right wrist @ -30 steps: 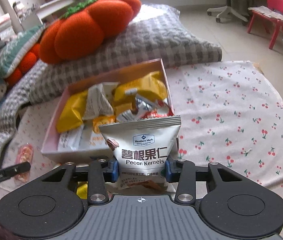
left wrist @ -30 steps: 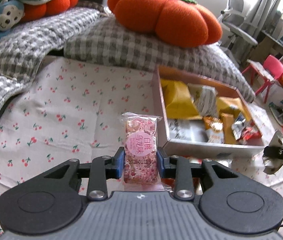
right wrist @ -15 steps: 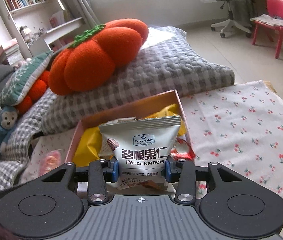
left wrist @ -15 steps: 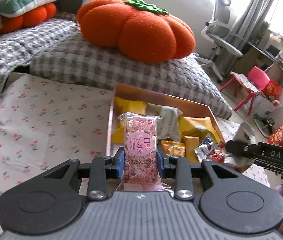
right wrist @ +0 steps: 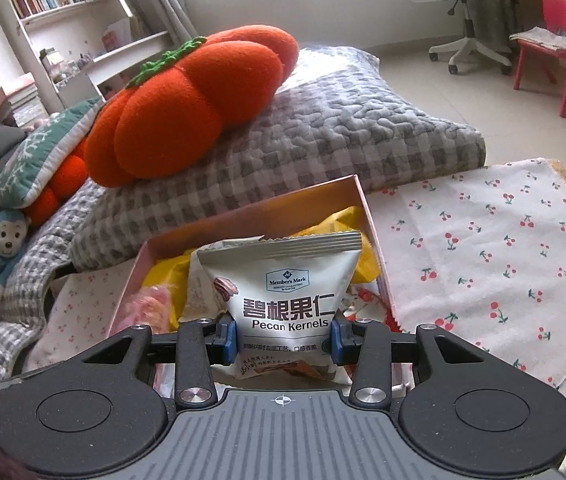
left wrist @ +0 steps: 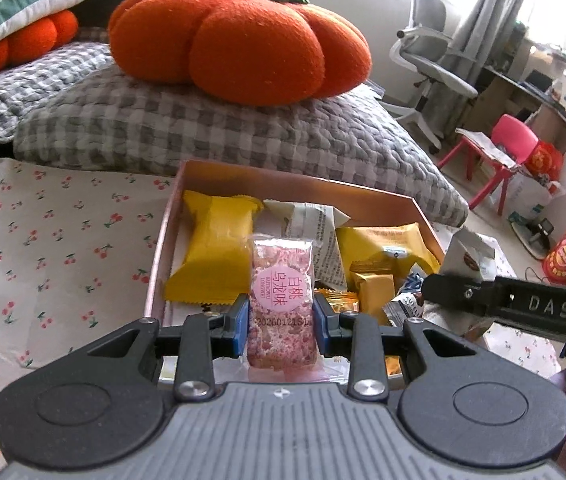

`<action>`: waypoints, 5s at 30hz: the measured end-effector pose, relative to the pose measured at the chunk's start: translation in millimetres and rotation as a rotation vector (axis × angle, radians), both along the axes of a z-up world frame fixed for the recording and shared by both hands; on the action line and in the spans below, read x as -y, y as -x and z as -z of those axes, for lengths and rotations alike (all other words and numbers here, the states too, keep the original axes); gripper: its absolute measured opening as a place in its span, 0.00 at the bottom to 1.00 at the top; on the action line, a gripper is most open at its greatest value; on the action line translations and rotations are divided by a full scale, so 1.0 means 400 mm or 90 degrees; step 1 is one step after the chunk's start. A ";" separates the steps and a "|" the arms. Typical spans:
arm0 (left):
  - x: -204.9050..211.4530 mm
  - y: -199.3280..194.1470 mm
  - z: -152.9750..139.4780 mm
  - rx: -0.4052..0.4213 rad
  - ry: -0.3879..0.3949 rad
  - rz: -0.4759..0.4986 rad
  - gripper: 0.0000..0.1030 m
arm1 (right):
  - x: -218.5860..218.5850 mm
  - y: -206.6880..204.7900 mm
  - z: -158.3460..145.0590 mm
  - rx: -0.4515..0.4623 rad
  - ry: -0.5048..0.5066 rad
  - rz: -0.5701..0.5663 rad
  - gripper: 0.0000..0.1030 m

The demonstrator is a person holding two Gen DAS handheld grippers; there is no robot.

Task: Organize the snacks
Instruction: 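Carry the pink candy bag and Pecan Kernels packet over the box, then release both snacks into the box and open both grippers, then move the left gripper to a clear wrapped bar while the right approaches a yellow biscuit pack, then grasp the clear wrapped bar with the left gripper while the right grasps the yellow pack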

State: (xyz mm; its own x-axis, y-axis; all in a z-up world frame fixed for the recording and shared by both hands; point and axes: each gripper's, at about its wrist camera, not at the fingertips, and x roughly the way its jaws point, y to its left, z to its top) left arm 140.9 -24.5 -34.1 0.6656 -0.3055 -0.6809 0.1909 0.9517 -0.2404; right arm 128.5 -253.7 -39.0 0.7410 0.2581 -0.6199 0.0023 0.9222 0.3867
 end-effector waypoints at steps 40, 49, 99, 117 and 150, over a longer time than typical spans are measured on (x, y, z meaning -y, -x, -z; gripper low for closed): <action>-0.016 0.074 -0.053 0.010 -0.027 0.061 0.84 | 0.004 0.048 -0.044 0.002 0.001 -0.047 0.84; -0.062 0.132 -0.064 0.019 -0.060 0.064 0.92 | 0.000 0.127 -0.060 0.011 0.035 -0.087 0.92; -0.094 0.200 0.049 -0.082 0.046 0.160 0.47 | -0.123 0.305 0.083 -0.008 0.201 -0.284 0.95; -0.108 0.221 0.042 -0.068 0.004 0.173 0.33 | -0.173 0.261 0.112 -0.045 0.210 -0.316 0.95; -0.213 0.281 0.060 -0.070 -0.064 0.183 0.66 | -0.295 0.232 0.114 -0.013 0.373 -0.445 0.99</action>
State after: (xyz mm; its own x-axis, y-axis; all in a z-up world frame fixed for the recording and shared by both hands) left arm 28.3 60.5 -58.3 0.4832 -0.3972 -0.7802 0.4333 0.8829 -0.1812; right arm 35.5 -135.7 -84.4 0.5215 0.2833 -0.8049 -0.6287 0.7653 -0.1381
